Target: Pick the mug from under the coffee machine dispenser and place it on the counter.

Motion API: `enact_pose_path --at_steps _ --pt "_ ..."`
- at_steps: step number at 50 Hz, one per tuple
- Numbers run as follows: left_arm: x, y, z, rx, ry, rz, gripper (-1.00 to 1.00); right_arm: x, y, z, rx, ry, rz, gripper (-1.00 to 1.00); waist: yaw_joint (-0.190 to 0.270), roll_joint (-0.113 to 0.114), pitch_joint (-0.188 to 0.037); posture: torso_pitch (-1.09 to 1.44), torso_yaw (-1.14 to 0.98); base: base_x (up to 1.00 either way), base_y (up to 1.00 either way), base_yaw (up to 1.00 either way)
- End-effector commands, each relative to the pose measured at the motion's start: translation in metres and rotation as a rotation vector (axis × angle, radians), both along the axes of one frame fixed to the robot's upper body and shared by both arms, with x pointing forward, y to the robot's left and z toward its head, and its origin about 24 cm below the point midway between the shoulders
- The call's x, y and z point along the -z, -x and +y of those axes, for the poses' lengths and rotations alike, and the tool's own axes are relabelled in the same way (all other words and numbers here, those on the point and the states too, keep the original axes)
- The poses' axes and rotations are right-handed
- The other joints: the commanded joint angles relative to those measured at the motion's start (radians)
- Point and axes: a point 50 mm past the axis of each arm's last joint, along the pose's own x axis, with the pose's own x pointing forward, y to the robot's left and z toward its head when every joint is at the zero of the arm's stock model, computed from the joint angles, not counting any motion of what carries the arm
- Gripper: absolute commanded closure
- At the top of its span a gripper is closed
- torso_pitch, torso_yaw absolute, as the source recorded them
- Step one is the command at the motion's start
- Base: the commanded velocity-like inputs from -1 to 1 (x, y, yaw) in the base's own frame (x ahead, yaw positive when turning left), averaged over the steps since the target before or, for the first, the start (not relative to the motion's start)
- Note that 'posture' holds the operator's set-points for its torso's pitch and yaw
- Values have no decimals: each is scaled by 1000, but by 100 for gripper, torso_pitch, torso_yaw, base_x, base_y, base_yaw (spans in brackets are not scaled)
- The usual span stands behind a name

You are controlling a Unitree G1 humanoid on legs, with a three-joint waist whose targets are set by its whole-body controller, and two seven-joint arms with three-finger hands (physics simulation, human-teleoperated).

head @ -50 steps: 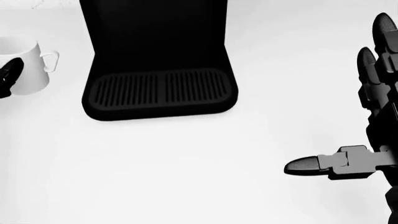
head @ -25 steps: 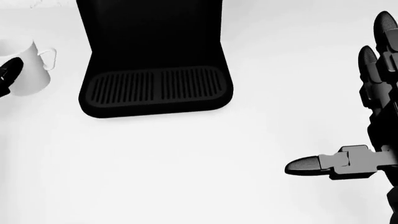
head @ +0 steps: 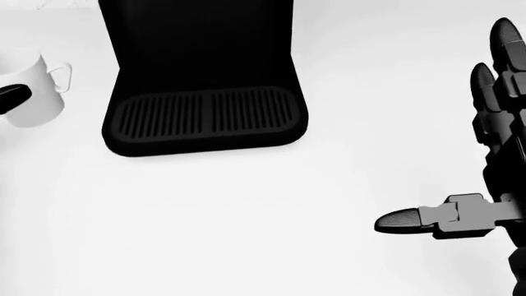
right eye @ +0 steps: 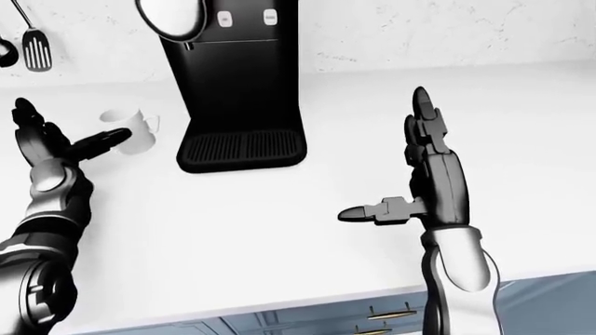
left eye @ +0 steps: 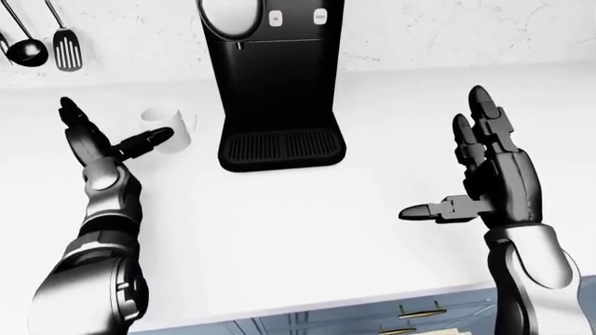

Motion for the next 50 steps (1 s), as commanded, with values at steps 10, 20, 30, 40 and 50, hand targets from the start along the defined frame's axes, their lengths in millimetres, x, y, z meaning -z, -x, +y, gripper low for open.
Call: enact_pose_path --at_steps 10,20,30,40,50 --pt "-38 -1 9 24 -12 -115 -100 -15 4 2 -3 24 -81 -100 -1 7 -22 0 0 0 0 0" --pt "-65 3 5 96 -1 -158 -100 -17 5 2 -3 24 -85 -100 -3 9 -17 0 0 0 0 0" --pt "-99 26 -7 146 -30 -188 -100 -17 4 1 -1 25 -84 -100 -5 12 -8 0 0 0 0 0" --pt "-120 64 -27 222 -62 -204 -100 -17 5 1 0 27 -84 -100 -5 15 0 0 0 0 0 0" --pt "-143 119 -44 285 -109 -238 -100 -18 5 1 1 28 -88 -100 -8 27 10 0 0 0 0 0"
